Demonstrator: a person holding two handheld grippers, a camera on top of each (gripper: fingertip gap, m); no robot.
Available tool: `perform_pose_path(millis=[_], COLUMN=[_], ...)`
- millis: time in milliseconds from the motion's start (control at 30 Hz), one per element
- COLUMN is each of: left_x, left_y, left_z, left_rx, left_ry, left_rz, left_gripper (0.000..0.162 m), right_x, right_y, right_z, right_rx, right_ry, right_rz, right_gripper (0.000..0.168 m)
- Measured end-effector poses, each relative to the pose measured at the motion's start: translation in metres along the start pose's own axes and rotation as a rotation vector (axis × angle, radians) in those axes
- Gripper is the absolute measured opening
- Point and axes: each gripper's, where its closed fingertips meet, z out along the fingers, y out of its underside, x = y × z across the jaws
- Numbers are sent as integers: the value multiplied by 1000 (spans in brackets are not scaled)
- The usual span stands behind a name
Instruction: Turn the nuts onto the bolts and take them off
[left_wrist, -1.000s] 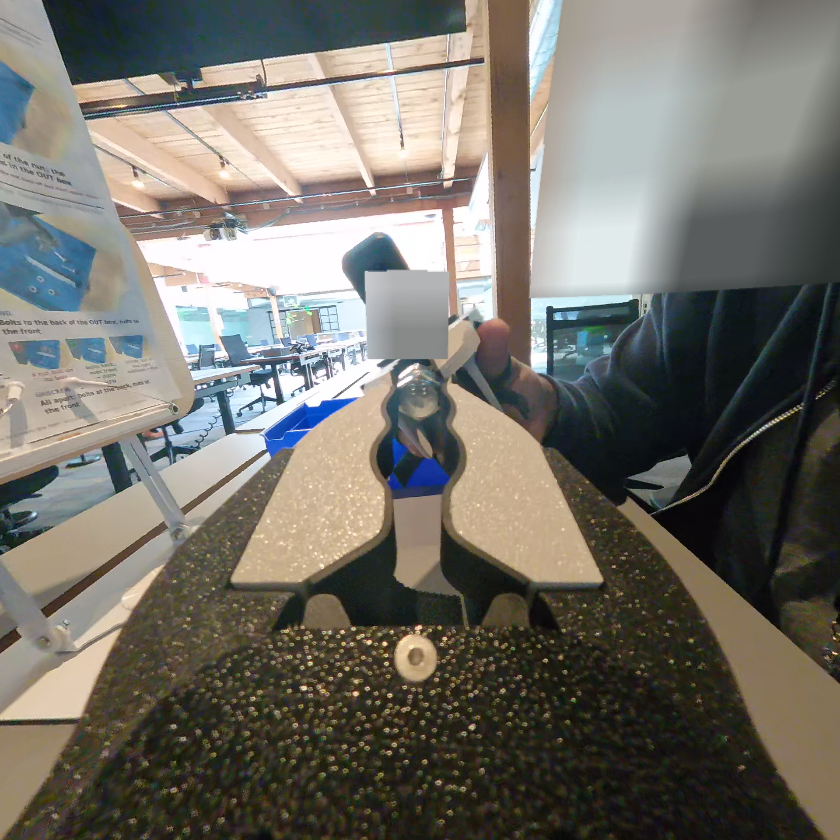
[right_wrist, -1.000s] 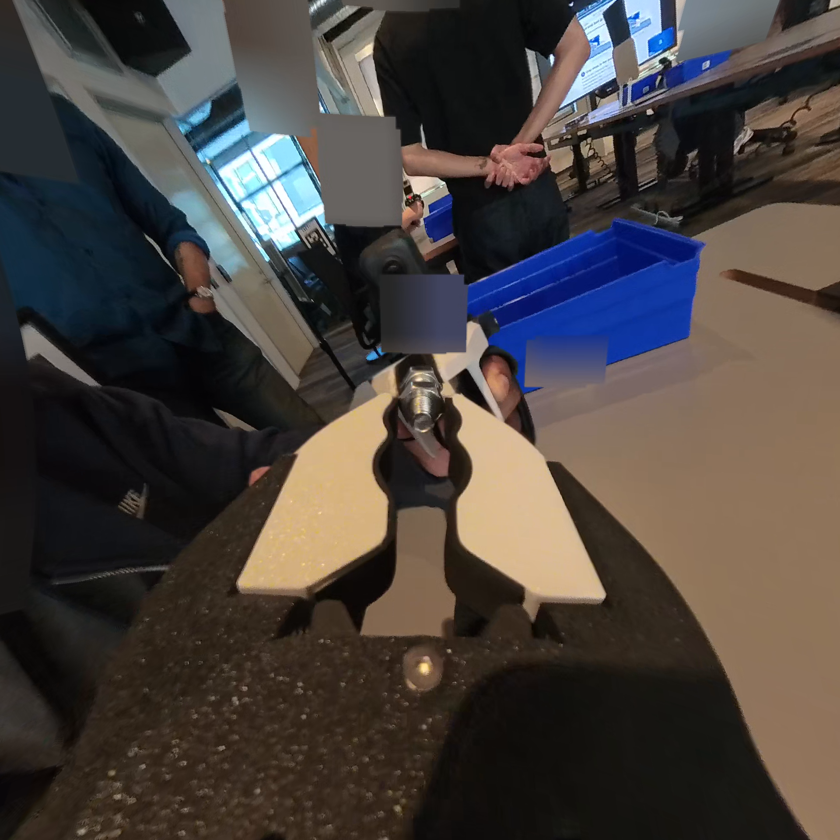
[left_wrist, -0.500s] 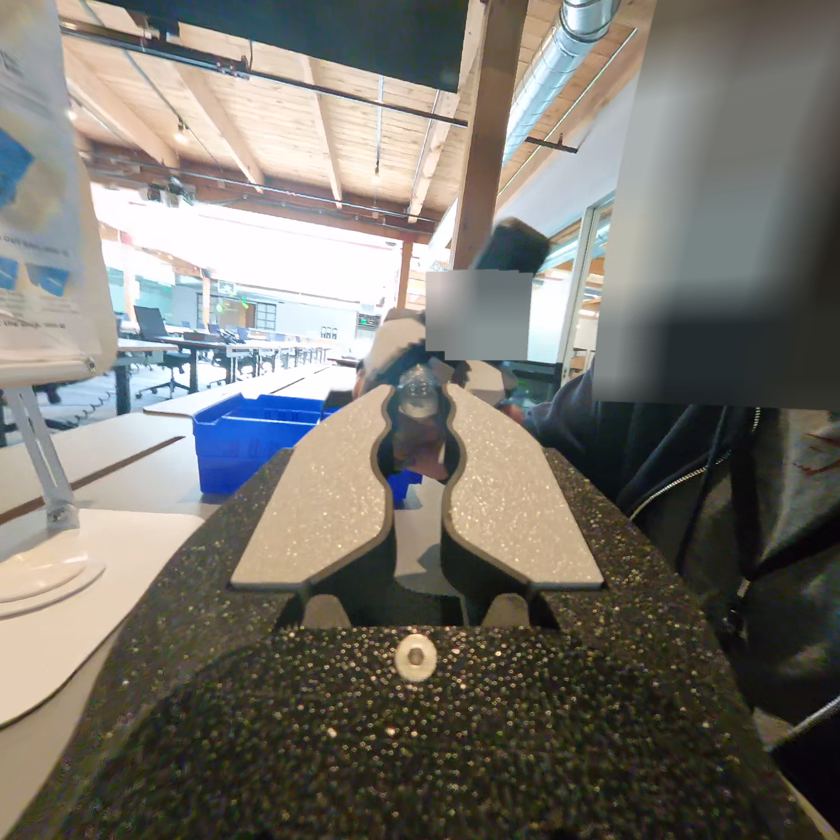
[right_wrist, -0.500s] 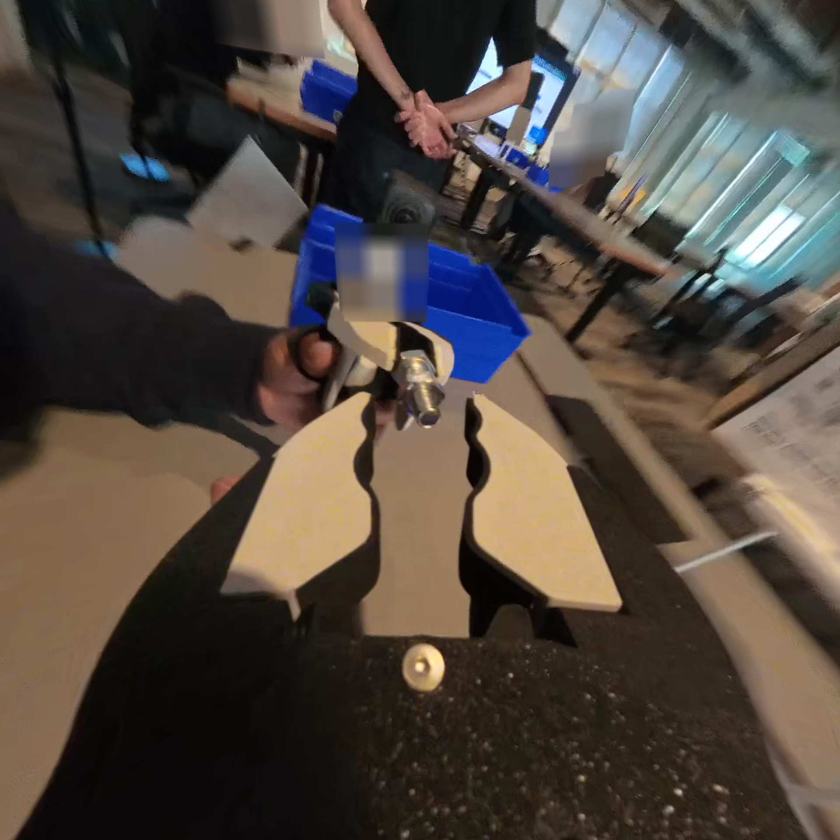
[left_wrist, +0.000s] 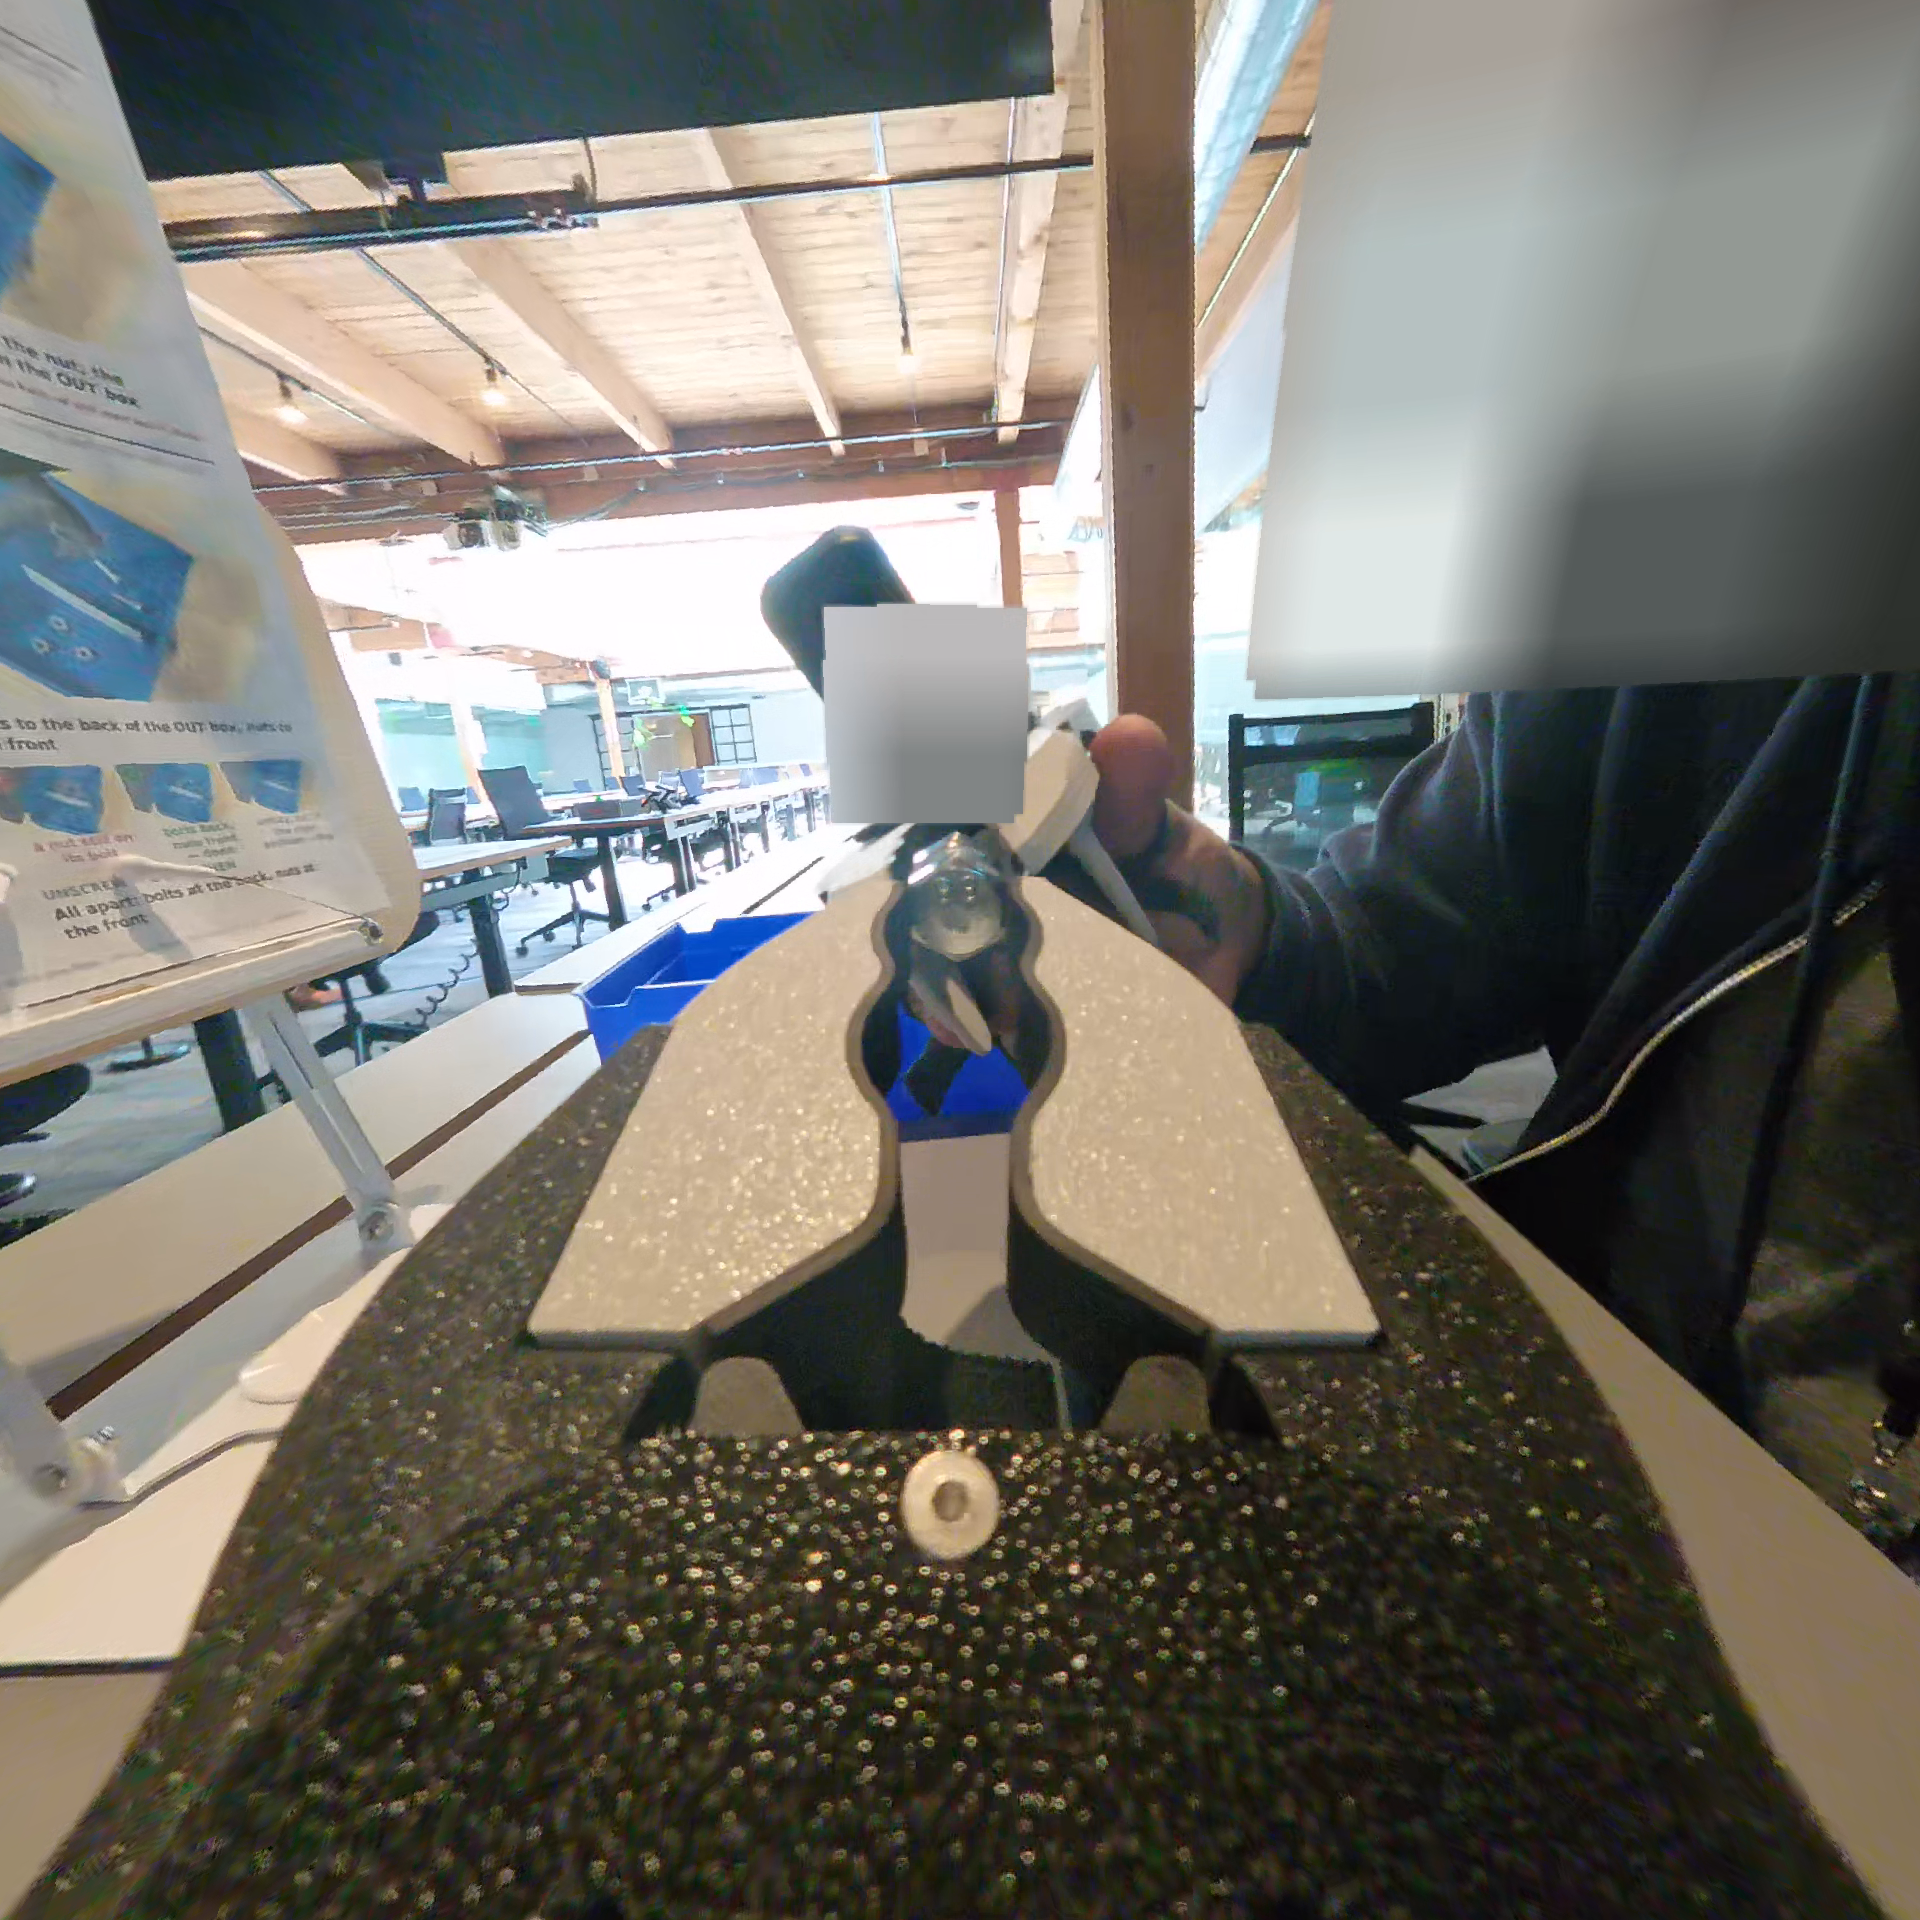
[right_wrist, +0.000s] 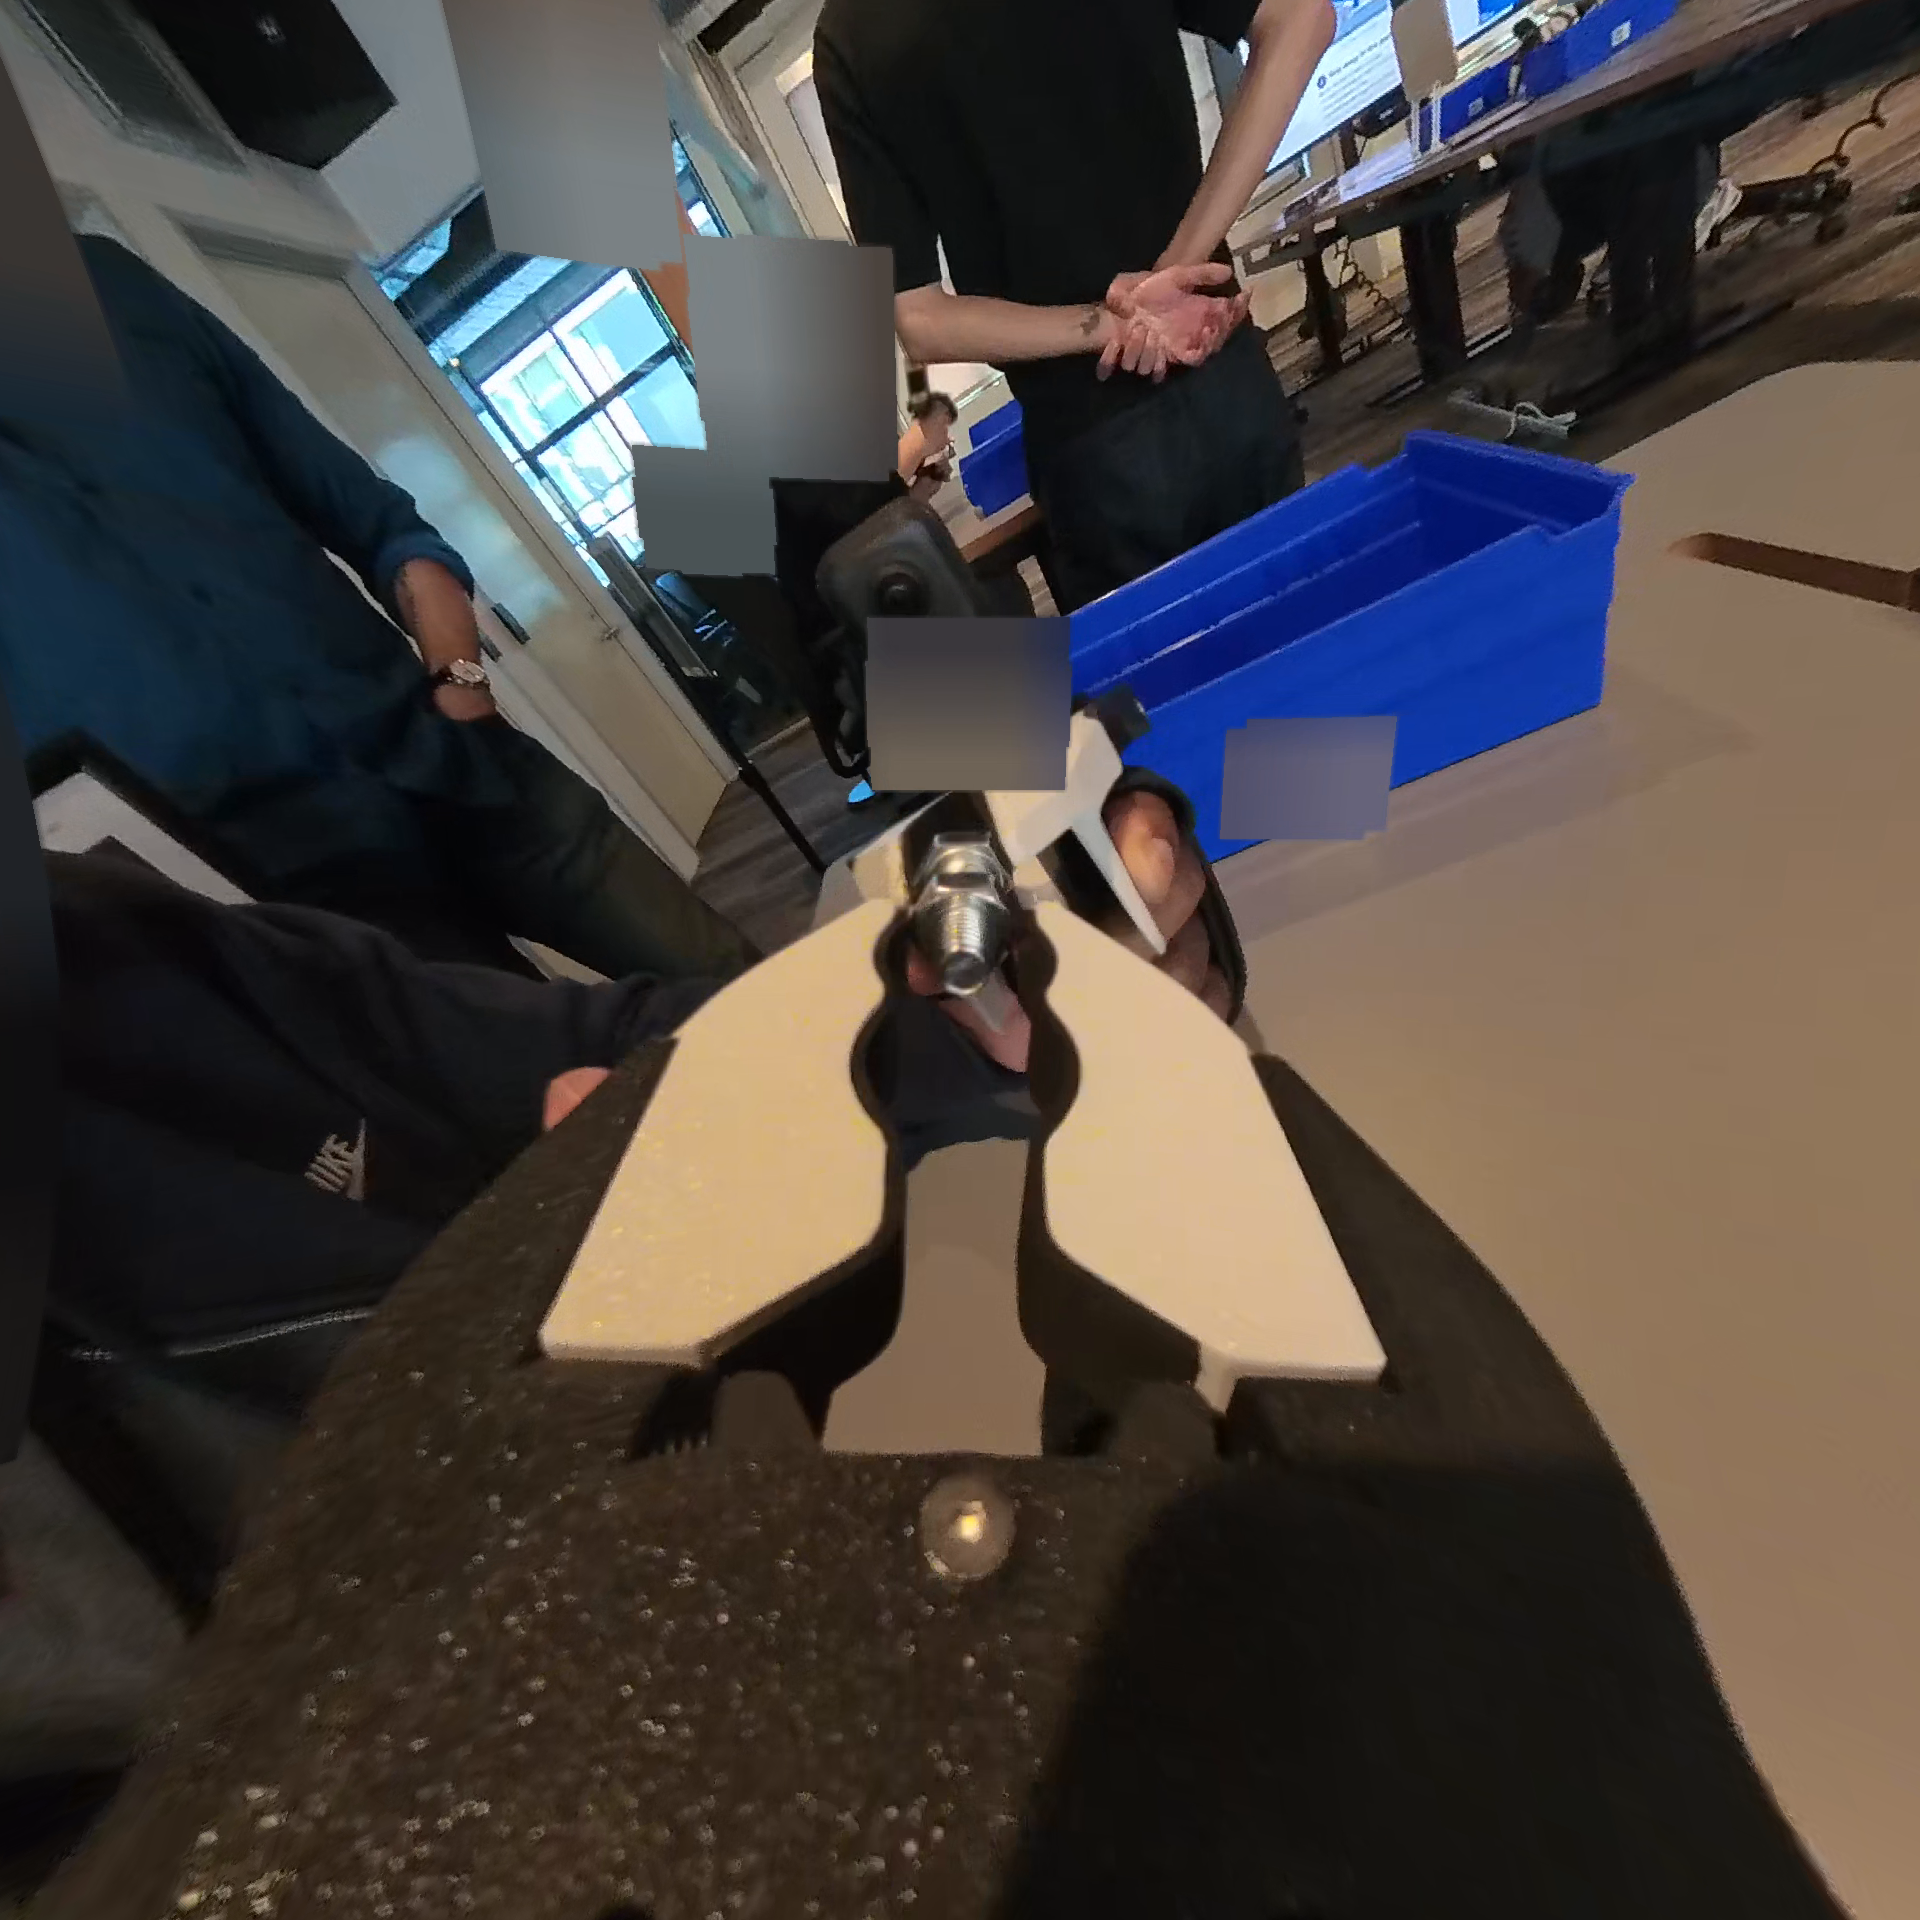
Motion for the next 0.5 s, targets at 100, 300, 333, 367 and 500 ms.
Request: perform_pose_path(millis=[100, 300, 333, 367, 500], left_x=[0, -3, -3, -3, -3], left_y=[1, 7, 8, 9, 12], left_z=[1, 1, 1, 2, 2], left_rx=[-3, 15, 19, 23, 27], left_ry=[3, 76, 92, 113, 121], left_rz=[-19, -254, -295, -343, -373], left_gripper=[16, 16, 16, 16, 16], right_x=[0, 9, 11, 12, 12], right_y=[0, 5, 6, 7, 9], right_z=[0, -2, -3, -4, -4], right_rx=[-19, -151, -176, -199, -224], right_ry=[21, 214, 268, 332, 475], right_rz=[-103, -735, -893, -1060, -1362], right_gripper=[18, 18, 19, 19, 24])
